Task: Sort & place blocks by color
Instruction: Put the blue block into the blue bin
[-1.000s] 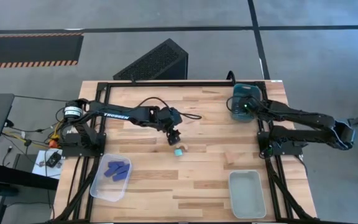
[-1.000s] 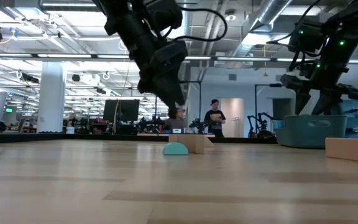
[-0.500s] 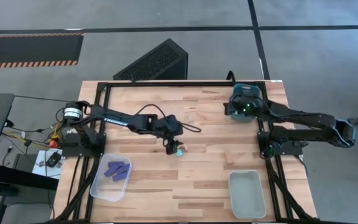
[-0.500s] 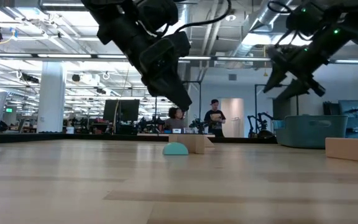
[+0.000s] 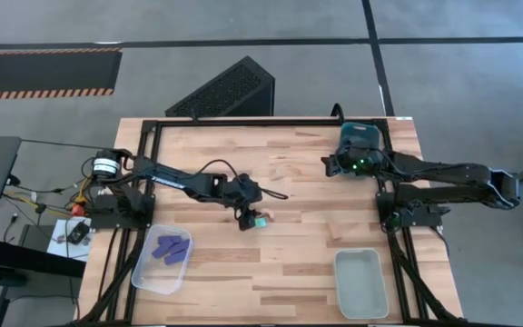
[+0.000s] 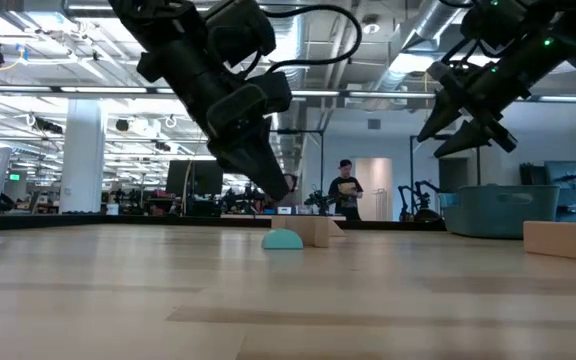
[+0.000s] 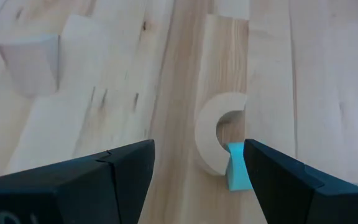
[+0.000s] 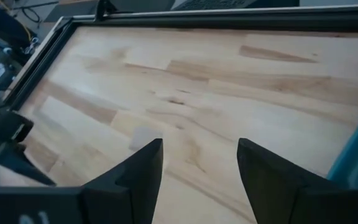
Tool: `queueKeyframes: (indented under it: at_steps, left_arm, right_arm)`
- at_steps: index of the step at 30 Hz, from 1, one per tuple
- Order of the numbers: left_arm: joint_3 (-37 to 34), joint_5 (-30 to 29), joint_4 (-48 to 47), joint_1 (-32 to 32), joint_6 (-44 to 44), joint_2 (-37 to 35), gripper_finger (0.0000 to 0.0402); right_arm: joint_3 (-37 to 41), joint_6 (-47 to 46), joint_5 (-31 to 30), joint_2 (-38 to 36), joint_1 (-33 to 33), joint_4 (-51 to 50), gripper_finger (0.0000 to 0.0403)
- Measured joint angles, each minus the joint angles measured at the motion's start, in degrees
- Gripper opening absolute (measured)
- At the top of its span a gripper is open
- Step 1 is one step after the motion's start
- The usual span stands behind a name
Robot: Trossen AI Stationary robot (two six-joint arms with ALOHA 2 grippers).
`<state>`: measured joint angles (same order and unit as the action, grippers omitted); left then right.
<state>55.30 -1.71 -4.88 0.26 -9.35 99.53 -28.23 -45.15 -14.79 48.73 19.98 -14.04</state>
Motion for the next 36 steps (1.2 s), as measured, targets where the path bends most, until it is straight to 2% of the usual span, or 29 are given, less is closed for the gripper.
queueKeyframes:
  at_steps: [9,17,23,30,33,36]
  left_arm:
    - [-0.4,-0.7,-0.7,-4.6,-10.7,0.0,0.0233]
    - [-0.4,-8.0,-0.3,-10.1,-12.4,3.1,0.0233]
    - [-0.3,-8.8,4.2,-10.9,-13.0,8.2,0.0233]
    - [-0.2,-10.2,8.8,-10.9,-13.5,10.0,0.0233]
    - [-0.2,-10.0,9.1,-10.9,-11.3,10.2,0.0219]
    - [-0.2,-10.1,8.8,-10.8,-9.6,10.2,0.0182]
  right_arm:
    - [0.0,0.0,-0.1,0.0,-3.7,-0.1,0.0225]
    - [0.0,0.1,-0.2,0.0,-6.0,-0.4,0.0225]
    - [0.0,-0.2,-0.3,0.2,-7.5,-0.4,0.0225]
    - [0.0,-1.4,-0.3,0.2,-10.1,-0.6,0.0225]
    - [0.0,-1.5,-0.3,0.2,-11.0,-0.6,0.0225]
    - [0.0,-1.5,-0.3,0.2,-11.6,-0.6,0.0225]
